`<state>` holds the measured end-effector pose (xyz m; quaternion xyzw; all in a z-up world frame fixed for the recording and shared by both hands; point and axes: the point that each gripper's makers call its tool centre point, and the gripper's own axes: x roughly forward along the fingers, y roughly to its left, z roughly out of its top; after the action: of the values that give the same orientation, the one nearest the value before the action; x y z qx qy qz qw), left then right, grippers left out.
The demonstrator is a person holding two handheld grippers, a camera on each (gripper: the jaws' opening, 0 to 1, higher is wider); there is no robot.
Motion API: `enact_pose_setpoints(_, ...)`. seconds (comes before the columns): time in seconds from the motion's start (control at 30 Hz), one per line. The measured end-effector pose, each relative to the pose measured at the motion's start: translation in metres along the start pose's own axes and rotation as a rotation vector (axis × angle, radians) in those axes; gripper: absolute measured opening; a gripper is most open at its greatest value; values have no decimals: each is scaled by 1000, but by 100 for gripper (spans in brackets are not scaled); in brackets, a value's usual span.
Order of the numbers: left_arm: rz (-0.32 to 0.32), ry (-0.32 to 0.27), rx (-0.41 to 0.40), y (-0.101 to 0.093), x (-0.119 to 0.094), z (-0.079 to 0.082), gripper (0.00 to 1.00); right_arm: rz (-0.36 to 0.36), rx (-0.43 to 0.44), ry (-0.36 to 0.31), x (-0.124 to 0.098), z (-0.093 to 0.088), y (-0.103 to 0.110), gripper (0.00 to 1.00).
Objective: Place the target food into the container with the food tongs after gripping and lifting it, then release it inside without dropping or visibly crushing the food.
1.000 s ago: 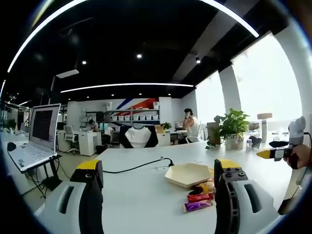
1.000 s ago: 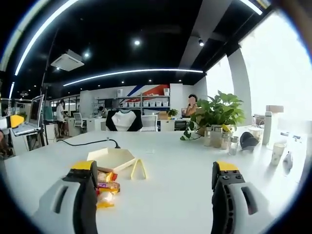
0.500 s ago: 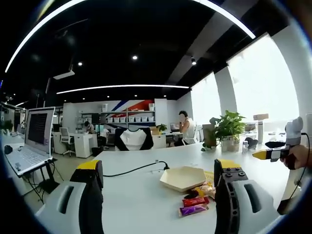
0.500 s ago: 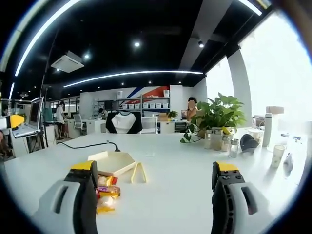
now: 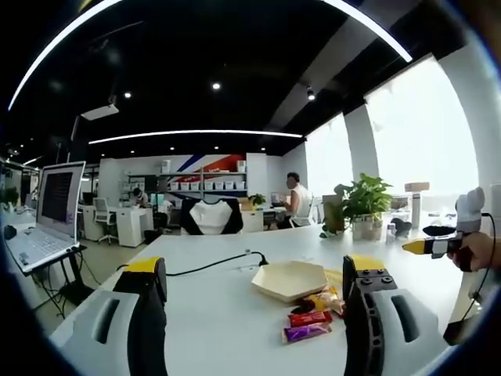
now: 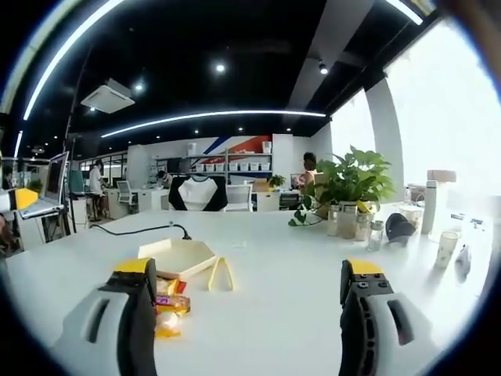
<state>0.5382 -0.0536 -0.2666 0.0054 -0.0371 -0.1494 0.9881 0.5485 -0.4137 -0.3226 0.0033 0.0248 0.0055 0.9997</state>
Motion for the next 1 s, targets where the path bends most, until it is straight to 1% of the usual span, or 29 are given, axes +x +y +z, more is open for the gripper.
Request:
enact_pose_setpoints(0.1,0,-2,-2,-2,1,1,100,5,-16,4,-2,0,2,99)
enact_pose_setpoints(0.13,13,0,5,-1,1,1,100,19,-2,-28,-3,5,5,99)
enact_pose_setpoints(0.23,-7,-2,-4,-5,3,1,100,21,7,-12,-4,2,6,99)
enact_pose_setpoints(0.3,-18,2,-10,-10,5,0,100,28,7,-24,-5,1,7,99)
enact_pose_setpoints(0.33,-23,4,-5,-13,6,-1,100,30,15,-16,-5,0,7,99)
enact_pose_setpoints(0.4,-38,5,3,-18,9,-1,100,30,25,-22,-6,0,7,99)
enact_pose_setpoints(0.47,-65,10,10,-26,14,0,99,25,23,-19,-6,-1,5,99)
enact_pose_setpoints(0.53,-95,13,5,-34,18,2,97,26,23,-19,-7,-2,5,99)
enact_pose_setpoints(0.6,-116,-3,5,-40,22,7,95,28,27,-20,-8,-2,5,99)
enact_pose_setpoints(0.7,-137,-9,12,-48,27,10,95,29,21,-19,-9,-1,5,99)
enact_pose_setpoints(0.83,-182,2,17,-62,37,10,94,40,12,-15,-12,0,6,99)
enact_pose_setpoints(0.9,-195,22,15,-68,42,7,93,37,19,-18,-15,1,6,99)
enact_pose_setpoints(1.0,-226,31,-16,-78,50,4,91,39,33,-22,-15,1,7,99)
